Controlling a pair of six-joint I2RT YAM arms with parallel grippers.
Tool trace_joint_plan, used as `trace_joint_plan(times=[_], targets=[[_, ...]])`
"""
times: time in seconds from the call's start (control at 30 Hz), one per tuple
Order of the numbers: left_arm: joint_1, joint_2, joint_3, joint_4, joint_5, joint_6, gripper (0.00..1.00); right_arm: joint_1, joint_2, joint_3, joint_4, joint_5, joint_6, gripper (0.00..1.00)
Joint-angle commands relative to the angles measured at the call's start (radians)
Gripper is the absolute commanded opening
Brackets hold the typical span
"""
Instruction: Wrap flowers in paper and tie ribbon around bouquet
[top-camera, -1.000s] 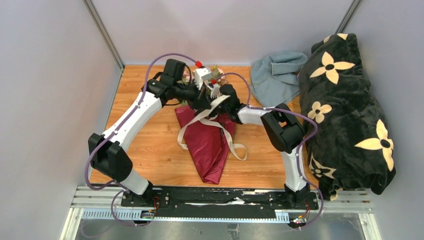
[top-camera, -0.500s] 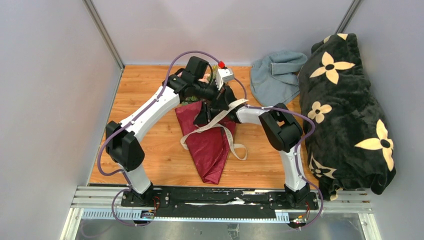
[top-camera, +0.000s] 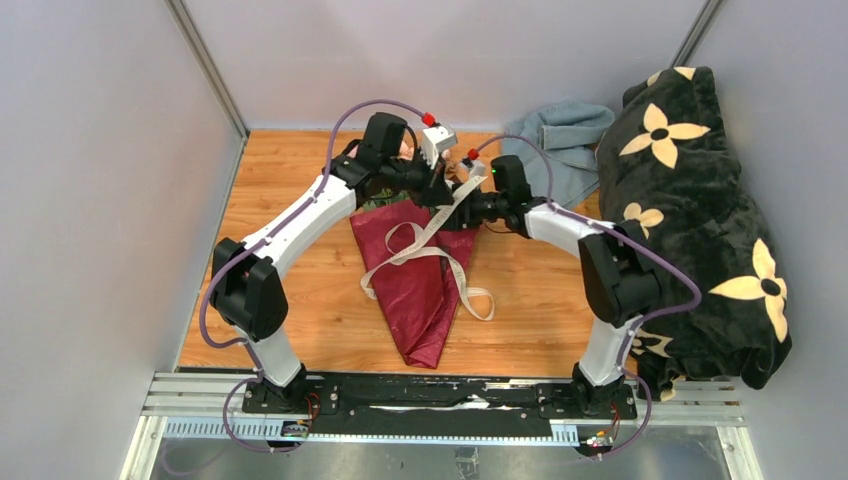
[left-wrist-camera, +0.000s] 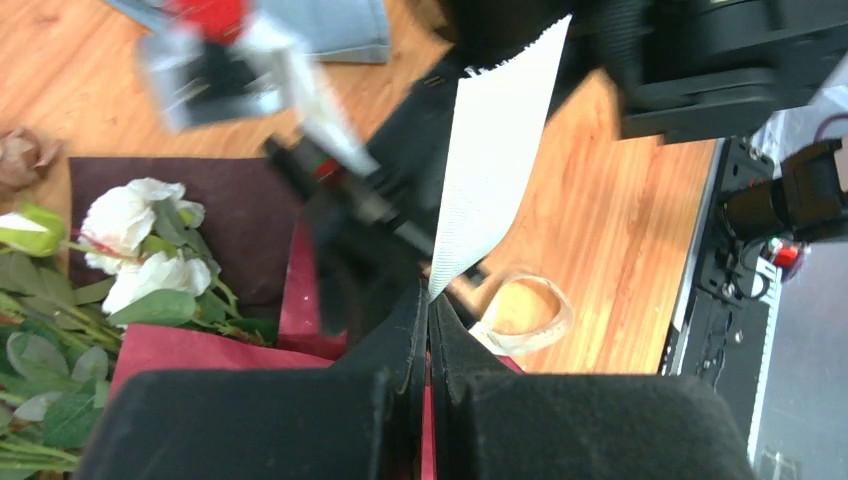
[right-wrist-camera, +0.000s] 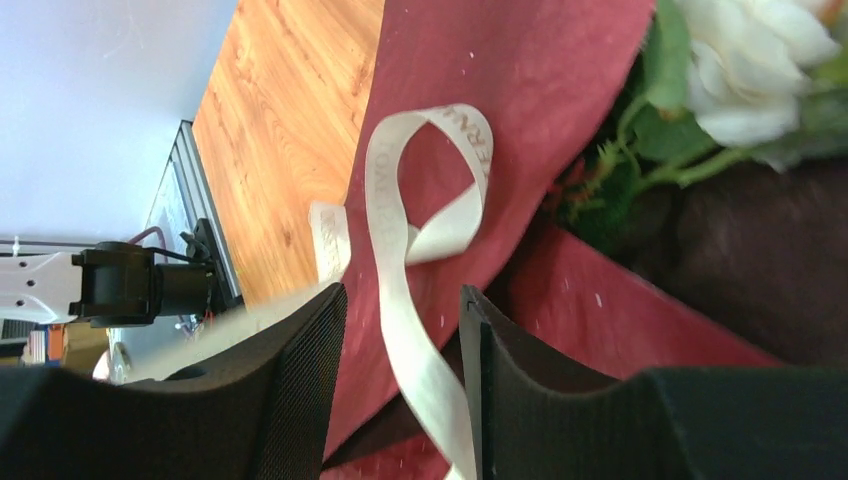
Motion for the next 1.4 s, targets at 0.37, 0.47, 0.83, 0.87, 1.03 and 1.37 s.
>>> trace_joint_plan(times=[0.37, 0.47, 0.83, 0.87, 1.03, 1.37], targets=[[0.045, 0.01, -0.003, 0.086, 0.012, -0.134, 0.0, -0.004, -0.388, -0.479, 0.603, 0.056, 0.005, 0.6], [0.045, 0.005, -0.005, 0.082, 0.009, -0.13, 0.0, 0.042, -0.365, -0.506, 0.771, 0.167, 0.041, 0.63], [0.045, -0.01, -0.024, 0.062, 0.022, -0.124, 0.0, 0.078, -0.17, -0.403, 0.891, 0.344, 0.118, 0.45], [0.045, -0.011, -0.025, 0.059, 0.022, -0.12, 0.0, 0.078, -0.165, -0.401, 0.889, 0.34, 0.12, 0.36], [0.045, -0.013, -0.022, 0.029, 0.011, -0.096, 0.0, 0.076, -0.167, -0.412, 0.884, 0.318, 0.122, 0.0], [0.16, 0.044, -0.096, -0.161, -0.49, 0.097, 0.68, 0.063, -0.229, -0.473, 0.679, 0.343, 0.06, 0.0]])
